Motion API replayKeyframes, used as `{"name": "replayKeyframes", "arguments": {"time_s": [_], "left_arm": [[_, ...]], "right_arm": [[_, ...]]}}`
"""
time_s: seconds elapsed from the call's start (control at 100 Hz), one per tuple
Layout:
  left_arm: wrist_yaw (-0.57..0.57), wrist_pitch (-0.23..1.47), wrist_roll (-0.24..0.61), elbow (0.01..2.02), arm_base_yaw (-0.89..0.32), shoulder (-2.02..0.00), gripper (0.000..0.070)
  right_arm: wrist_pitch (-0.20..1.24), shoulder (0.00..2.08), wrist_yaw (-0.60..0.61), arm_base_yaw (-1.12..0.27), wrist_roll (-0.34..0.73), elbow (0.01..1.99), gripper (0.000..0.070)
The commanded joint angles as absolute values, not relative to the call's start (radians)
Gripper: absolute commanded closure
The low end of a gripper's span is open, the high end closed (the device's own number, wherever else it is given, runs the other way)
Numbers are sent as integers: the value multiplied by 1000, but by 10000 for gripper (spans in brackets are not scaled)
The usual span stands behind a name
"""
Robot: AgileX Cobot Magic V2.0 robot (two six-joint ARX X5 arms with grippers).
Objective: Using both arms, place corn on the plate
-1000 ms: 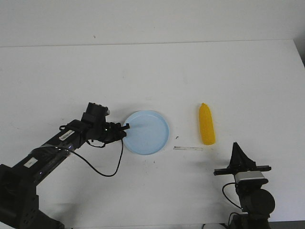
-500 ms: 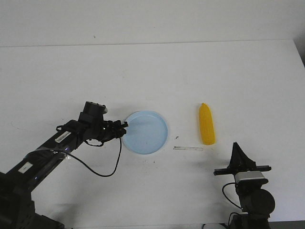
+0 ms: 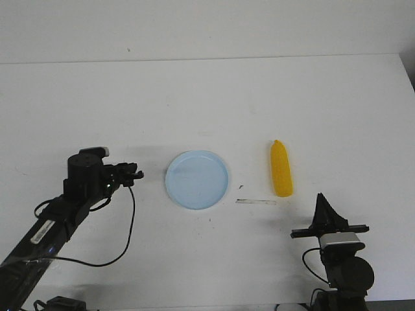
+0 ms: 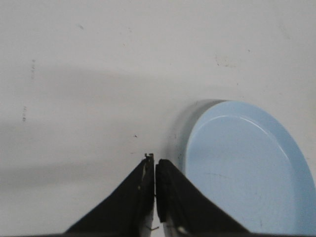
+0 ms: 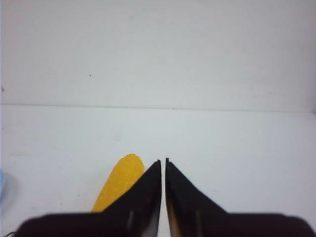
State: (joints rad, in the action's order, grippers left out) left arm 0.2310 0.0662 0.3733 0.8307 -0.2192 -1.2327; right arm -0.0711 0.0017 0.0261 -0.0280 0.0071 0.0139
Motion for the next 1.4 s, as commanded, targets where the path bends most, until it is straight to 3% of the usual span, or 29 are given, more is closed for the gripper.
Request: {"name": "replayKeyframes", "arguments": {"time_s": [0.0, 0.2, 0.37, 0.7, 0.91, 1.391], "left_arm": [[228, -14, 333, 791, -197, -1187, 700], [228, -208, 44, 633, -133, -985, 700], [228, -239, -86, 545, -99, -810, 700], [224, -230, -89, 379, 13, -488, 699], [17, -144, -23, 365, 26, -348, 699], [19, -129, -11, 365, 26, -231, 699]], "right_arm": [[-81, 1, 26, -29, 6, 12, 684], [-81, 1, 26, -29, 6, 12, 684], [-81, 1, 26, -29, 6, 12, 684], [-81, 1, 26, -29, 6, 12, 684], [-81, 1, 26, -29, 6, 12, 684], [-81, 1, 26, -29, 6, 12, 684]]}}
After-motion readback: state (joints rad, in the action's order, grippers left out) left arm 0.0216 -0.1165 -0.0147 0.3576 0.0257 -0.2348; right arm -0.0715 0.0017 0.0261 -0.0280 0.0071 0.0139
